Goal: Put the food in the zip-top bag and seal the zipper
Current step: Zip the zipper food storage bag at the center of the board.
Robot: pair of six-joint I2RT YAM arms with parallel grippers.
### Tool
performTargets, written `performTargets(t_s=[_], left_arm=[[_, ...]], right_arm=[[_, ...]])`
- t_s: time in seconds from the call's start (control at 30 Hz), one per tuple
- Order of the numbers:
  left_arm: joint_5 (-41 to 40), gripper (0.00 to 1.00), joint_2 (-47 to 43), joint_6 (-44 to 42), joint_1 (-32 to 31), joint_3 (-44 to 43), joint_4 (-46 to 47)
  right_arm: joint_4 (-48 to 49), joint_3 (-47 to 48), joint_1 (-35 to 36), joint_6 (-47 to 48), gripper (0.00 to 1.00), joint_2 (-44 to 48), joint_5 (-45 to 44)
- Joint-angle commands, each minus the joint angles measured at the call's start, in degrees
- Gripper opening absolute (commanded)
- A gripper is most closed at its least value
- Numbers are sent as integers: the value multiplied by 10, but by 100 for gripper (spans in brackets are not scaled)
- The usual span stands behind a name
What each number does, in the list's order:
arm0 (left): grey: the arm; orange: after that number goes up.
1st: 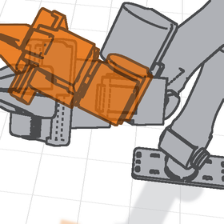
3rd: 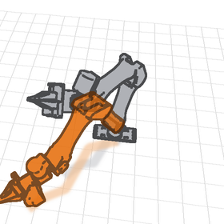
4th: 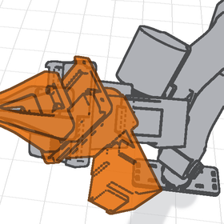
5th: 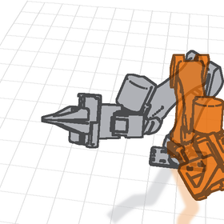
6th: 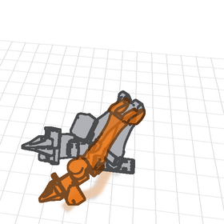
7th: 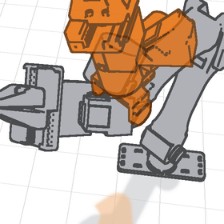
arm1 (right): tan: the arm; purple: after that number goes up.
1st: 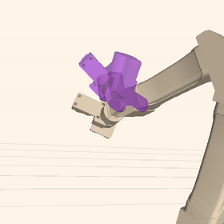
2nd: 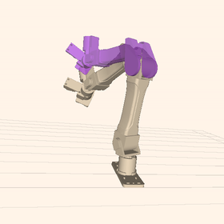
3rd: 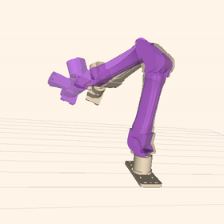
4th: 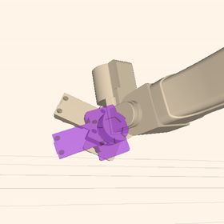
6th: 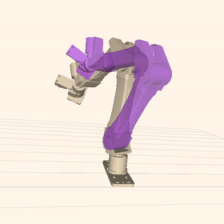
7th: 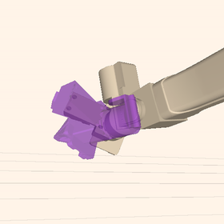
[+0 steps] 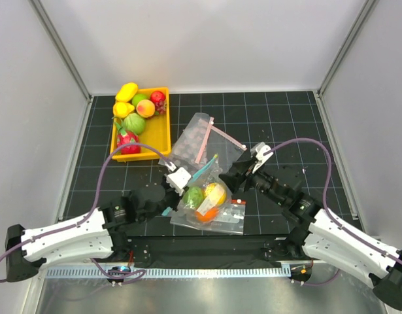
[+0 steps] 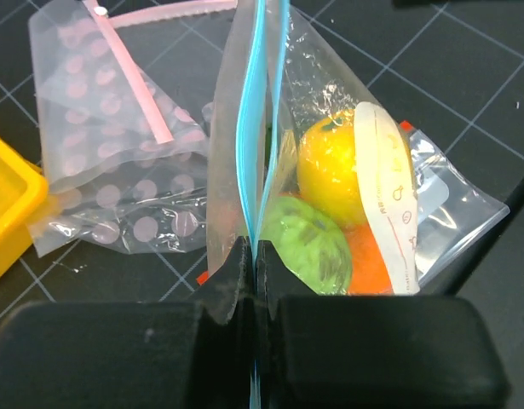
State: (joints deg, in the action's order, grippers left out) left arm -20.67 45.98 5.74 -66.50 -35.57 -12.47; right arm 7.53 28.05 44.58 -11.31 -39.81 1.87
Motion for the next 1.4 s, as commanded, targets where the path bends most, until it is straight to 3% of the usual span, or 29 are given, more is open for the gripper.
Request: performTargets(t_s=[0.0, 0.23, 0.77, 0.93, 1.37], left_arm=[[-18, 0, -45, -9, 7, 13, 53], [17, 0, -46, -23, 7, 21, 62], [91, 0, -40, 9, 10, 15, 55], [101, 0, -29, 48, 40, 13, 52], [286, 0, -7, 36, 53, 10, 68]], right_arm=[[100, -21, 2, 35, 76, -15, 64], [138, -21, 2, 60, 76, -68, 71], [164, -53, 2, 59, 77, -27, 61], [169, -56, 2, 60, 77, -30, 60], [167, -70, 2, 55, 78, 5, 54]])
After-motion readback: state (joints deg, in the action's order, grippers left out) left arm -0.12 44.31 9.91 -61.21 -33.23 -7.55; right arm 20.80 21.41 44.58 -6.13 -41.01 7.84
